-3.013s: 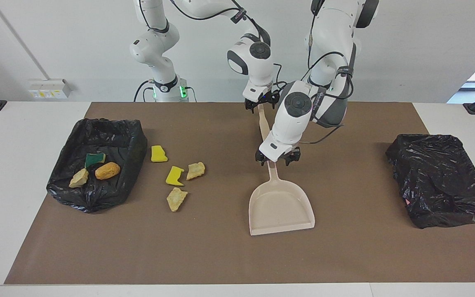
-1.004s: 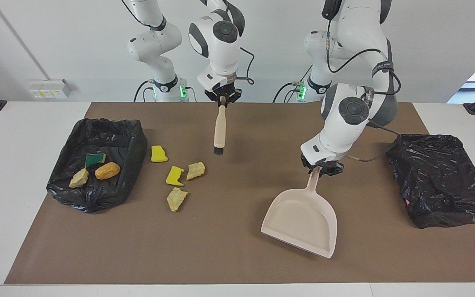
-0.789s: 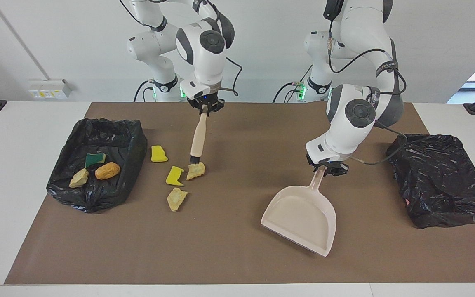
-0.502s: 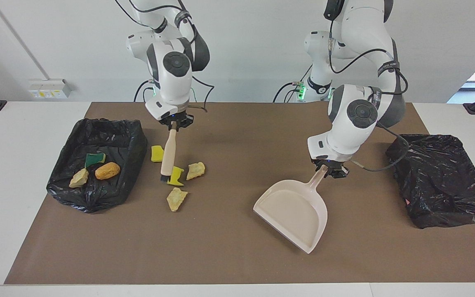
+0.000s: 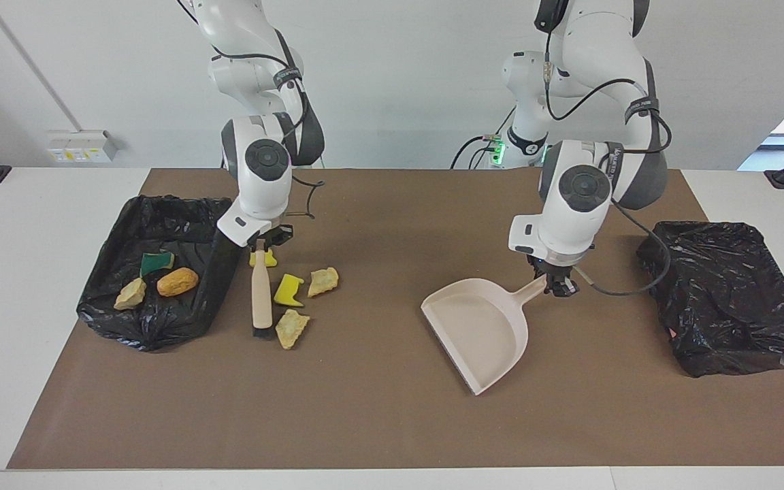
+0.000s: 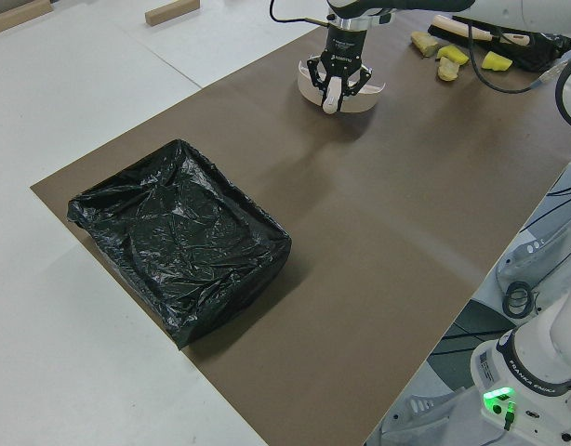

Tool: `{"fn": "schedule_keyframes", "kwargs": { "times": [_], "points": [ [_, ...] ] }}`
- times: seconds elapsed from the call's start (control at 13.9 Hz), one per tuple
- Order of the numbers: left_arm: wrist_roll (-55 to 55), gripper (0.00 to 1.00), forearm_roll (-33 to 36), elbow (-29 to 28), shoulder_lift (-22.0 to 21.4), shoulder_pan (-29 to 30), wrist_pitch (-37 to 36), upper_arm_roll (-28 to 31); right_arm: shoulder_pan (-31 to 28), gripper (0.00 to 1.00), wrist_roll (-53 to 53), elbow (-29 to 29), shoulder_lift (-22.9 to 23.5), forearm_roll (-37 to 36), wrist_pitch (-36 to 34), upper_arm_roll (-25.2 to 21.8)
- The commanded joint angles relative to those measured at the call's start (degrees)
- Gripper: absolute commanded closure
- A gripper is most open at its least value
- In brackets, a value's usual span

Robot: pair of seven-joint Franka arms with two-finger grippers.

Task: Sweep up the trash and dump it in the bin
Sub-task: 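Carry the dustpan with the left gripper while the right gripper brings the brush, then sweep the chunks with the right gripper's brush into the left gripper's dustpan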

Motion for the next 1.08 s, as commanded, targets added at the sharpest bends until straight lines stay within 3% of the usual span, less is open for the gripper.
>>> {"fn": "schedule_keyframes", "kwargs": {
  "times": [0.0, 0.29, 0.43, 0.65, 1.0],
  "points": [
    [1.35, 1.0, 5.58, -7.82, -5.92, -4.8, 0.66, 0.47, 0.42, 1.0, 0.17, 1.07, 0.79, 1.6, 0.11, 1.07],
    [1.52, 1.0, 5.5, -11.79, -7.6, -7.97, 2.07, 0.12, 3.85, 1.0, 0.54, 0.89, 0.7, 13.19, 0.11, 1.07],
    [1.52, 1.0, 5.15, -14.85, -9.08, -9.2, 4.69, 0.12, 7.96, 1.0, 2.45, 0.89, 1.66, 15.66, 1.15, 1.07],
    [1.61, 1.0, 4.71, -17.07, -10.06, -9.65, 6.9, 0.12, 9.21, 1.0, 3.7, 0.89, 2.2, 19.61, 2.13, 1.34],
    [1.61, 1.0, 4.09, -21.72, -11.9, -10.0, 11.64, 0.03, 13.16, 1.0, 4.32, 1.24, 2.02, 31.91, 4.49, 1.51]
  ]
}}
